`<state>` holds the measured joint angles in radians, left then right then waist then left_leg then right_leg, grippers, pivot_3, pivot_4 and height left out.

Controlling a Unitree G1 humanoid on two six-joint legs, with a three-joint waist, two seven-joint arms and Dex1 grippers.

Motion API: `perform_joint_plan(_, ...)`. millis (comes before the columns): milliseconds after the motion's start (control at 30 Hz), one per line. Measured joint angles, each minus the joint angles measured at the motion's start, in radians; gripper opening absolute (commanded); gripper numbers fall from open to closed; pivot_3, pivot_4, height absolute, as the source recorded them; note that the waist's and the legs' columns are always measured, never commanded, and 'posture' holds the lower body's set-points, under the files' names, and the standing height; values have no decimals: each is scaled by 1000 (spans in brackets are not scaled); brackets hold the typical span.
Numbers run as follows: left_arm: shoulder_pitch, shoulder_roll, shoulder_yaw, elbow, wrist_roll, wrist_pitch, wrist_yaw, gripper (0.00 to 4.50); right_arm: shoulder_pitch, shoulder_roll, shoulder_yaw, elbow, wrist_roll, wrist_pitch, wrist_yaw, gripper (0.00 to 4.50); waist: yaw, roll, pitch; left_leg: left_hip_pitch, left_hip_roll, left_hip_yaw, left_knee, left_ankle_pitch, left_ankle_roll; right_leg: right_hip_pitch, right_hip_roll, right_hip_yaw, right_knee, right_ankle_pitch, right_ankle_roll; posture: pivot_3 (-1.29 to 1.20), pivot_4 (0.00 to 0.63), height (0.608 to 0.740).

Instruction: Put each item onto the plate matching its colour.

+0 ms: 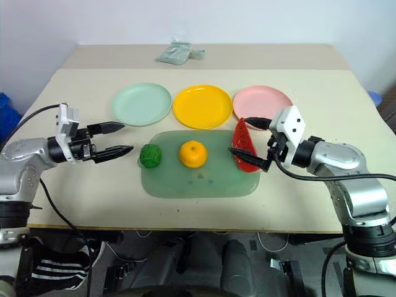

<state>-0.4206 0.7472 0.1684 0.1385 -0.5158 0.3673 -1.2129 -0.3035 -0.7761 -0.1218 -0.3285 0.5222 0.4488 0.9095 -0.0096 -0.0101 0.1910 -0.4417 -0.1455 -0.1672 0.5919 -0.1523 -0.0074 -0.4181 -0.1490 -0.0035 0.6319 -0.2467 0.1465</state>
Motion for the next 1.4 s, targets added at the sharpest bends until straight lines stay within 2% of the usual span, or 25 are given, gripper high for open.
perform_joint_plan(333,-16,-65,-117,18,53,17,17,4500,-61,-67,1,-30,59,159,30,4457,-3,0,0,0,0,0,0,0,0,-1,0,0,0,1,2,0,150,740)
perform_joint_plan(500,-61,-131,-164,70,94,-23,27,4500,-74,-95,-31,-127,151,238,32,4457,0,-1,0,-1,0,0,1,0,0,0,-1,0,0,1,2,0,150,740)
perform_joint_plan(833,-85,-142,-233,184,225,-143,37,4500,-69,-89,-42,-203,187,267,-43,4457,-1,-1,0,-1,0,0,1,0,1,0,-1,0,0,1,2,0,150,740)
perform_joint_plan(867,-90,-143,-235,197,231,-144,36,3985,-69,-89,-42,-207,191,267,-48,4500,-1,-1,0,-1,0,0,1,0,1,0,-1,0,0,1,2,0,150,740)
perform_joint_plan(967,-104,-165,-236,213,235,-142,37,2878,-69,-88,-42,-214,200,267,-61,4500,-1,-1,0,-1,0,0,1,0,1,0,-1,0,0,1,2,0,150,740)
perform_joint_plan(1233,-135,-175,-183,210,198,-140,50,2878,-64,-88,-42,-216,197,258,-71,4500,-2,-1,0,-1,0,0,2,0,1,-1,0,0,0,2,2,0,150,740)
perform_joint_plan(1300,-186,-177,-160,236,203,-158,100,2878,-64,-86,-42,-215,192,248,-71,4500,-1,-1,0,-1,0,0,2,0,1,0,0,0,0,2,3,0,150,740)
perform_joint_plan(1400,-357,-223,-122,393,288,-247,337,2878,-80,-63,-35,-195,175,224,-82,4500,8,-2,0,-1,-1,0,5,0,1,2,0,-1,0,4,7,0,150,740)
